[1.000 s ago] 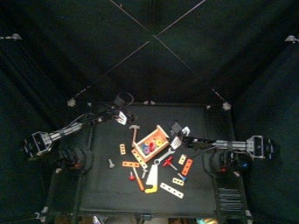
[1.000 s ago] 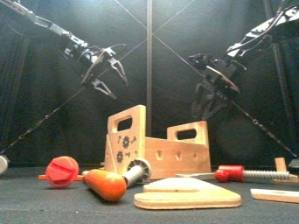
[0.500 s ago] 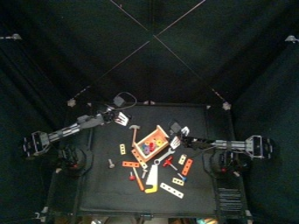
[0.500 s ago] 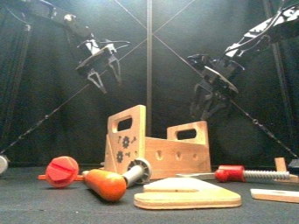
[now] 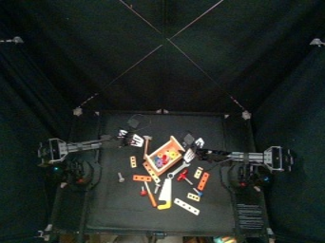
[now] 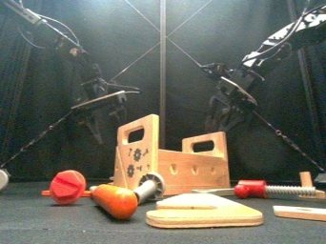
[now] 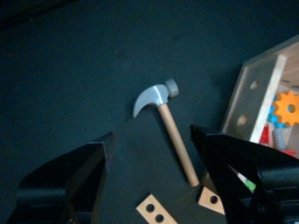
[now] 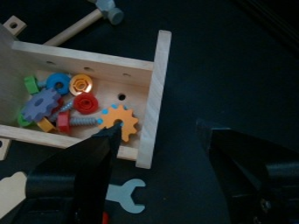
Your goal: Grab hammer
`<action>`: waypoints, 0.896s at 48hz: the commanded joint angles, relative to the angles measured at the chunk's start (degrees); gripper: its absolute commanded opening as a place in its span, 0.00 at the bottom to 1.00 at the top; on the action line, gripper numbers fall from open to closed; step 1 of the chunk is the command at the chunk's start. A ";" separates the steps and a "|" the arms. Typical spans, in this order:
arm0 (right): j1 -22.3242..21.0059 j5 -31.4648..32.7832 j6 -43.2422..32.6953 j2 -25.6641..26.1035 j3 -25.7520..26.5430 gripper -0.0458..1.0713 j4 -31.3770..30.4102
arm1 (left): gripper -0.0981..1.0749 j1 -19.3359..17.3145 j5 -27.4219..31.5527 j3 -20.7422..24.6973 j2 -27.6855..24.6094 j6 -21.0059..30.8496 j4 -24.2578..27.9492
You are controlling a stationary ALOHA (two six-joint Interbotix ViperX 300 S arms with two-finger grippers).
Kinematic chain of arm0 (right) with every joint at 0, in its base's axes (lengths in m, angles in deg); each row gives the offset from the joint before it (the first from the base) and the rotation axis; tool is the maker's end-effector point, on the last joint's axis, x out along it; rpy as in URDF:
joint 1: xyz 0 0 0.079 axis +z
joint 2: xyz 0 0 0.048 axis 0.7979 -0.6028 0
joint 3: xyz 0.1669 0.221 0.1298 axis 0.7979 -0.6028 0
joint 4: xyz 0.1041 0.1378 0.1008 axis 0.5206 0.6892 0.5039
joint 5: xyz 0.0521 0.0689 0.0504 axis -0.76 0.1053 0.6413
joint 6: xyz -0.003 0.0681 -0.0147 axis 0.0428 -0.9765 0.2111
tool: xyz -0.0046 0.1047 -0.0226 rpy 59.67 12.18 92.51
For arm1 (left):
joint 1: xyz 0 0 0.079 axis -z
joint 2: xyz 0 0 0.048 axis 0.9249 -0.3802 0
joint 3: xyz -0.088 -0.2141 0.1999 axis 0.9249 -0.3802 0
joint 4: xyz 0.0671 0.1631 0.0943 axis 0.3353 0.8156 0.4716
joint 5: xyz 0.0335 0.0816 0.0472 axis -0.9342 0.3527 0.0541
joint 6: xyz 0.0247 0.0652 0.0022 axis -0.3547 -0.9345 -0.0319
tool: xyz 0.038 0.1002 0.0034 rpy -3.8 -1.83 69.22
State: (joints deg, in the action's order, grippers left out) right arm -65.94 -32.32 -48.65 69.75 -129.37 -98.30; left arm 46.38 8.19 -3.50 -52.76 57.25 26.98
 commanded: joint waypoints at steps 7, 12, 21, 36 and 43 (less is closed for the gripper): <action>-0.18 -0.26 0.00 0.62 1.05 0.93 -0.09 | 0.95 0.70 -1.32 0.97 -5.27 0.44 -4.48; -0.09 -0.26 0.00 0.53 1.05 0.93 -0.09 | 0.95 1.14 -1.76 1.23 -6.77 0.79 -6.15; -0.09 -0.26 0.00 0.26 0.97 0.93 0.00 | 0.95 1.76 -2.02 2.99 -10.90 1.05 -7.29; 0.18 -0.26 0.00 0.18 0.44 0.93 0.00 | 0.94 2.20 -2.11 7.03 -15.91 1.05 -7.29; 0.18 -0.26 0.00 0.18 0.26 0.93 0.09 | 0.94 2.20 -2.20 7.91 -18.46 0.97 -7.38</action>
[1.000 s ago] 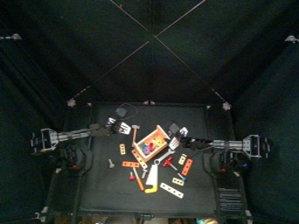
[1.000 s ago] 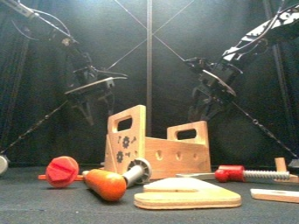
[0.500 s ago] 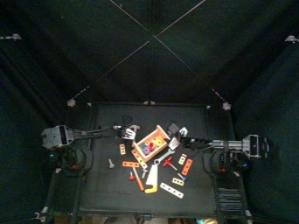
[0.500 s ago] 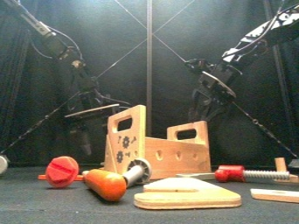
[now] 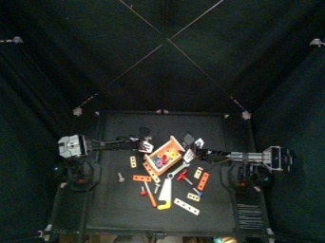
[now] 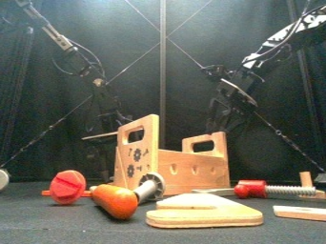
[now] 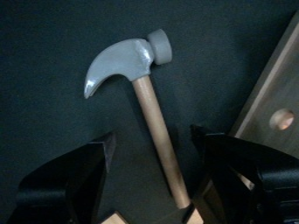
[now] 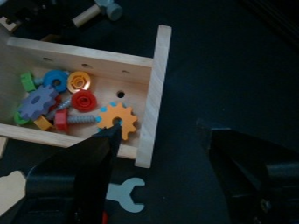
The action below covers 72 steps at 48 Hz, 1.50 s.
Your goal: Grab hammer
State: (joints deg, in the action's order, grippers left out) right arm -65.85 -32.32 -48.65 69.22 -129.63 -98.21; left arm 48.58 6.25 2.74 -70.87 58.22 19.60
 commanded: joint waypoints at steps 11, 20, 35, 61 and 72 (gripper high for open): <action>0.09 -0.26 0.09 0.70 0.53 0.93 0.00 | 0.94 -0.18 -0.09 1.67 -1.85 0.09 -0.26; 0.09 -0.26 0.00 0.70 0.62 0.93 -0.09 | 0.89 -0.26 0.00 2.37 -2.90 0.18 -0.18; 0.09 -0.26 0.00 0.70 0.44 0.93 0.26 | 0.69 0.00 0.97 2.29 -3.25 0.00 -0.18; 0.18 -0.26 0.00 0.70 0.35 0.93 0.35 | 0.52 1.05 5.01 2.46 1.32 0.09 6.24; 0.09 -0.26 0.00 0.70 0.26 0.93 0.35 | 0.51 1.67 5.01 2.02 3.08 0.09 7.38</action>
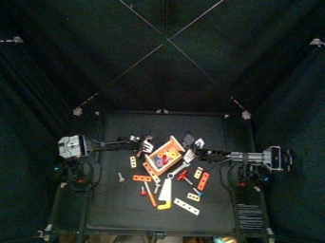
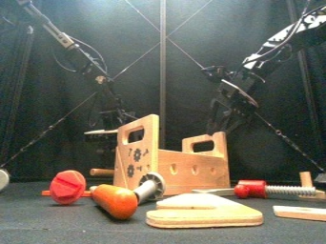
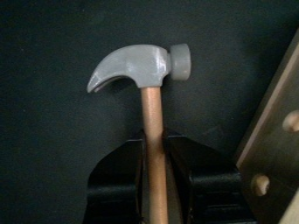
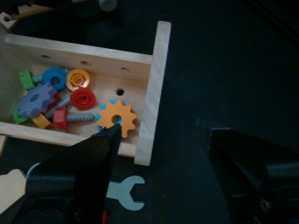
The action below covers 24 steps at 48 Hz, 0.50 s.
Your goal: Grab hammer
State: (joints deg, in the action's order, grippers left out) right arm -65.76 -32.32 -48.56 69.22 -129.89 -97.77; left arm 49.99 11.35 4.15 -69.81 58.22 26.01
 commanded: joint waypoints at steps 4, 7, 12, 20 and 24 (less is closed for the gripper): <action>0.09 -0.26 -0.09 0.62 0.62 0.93 -0.09 | 0.51 0.18 -0.09 0.62 2.11 0.09 1.76; 0.09 -0.26 -0.09 0.62 0.53 0.93 -0.09 | 0.51 0.09 0.00 0.62 2.11 0.09 2.02; 0.00 -0.26 0.09 0.62 0.44 0.93 -0.44 | 0.51 0.09 0.00 0.35 2.20 0.09 2.55; -0.26 -0.26 0.09 0.97 0.62 0.93 -0.53 | 0.51 0.00 0.00 -0.35 2.90 0.18 4.04; -0.26 -0.26 0.09 1.23 0.79 0.93 -0.53 | 0.51 0.00 0.00 -0.70 3.43 0.18 4.31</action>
State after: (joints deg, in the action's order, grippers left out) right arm -65.85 -32.32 -48.47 69.22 -130.07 -98.13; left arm 50.08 11.35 3.09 -68.32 58.31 29.61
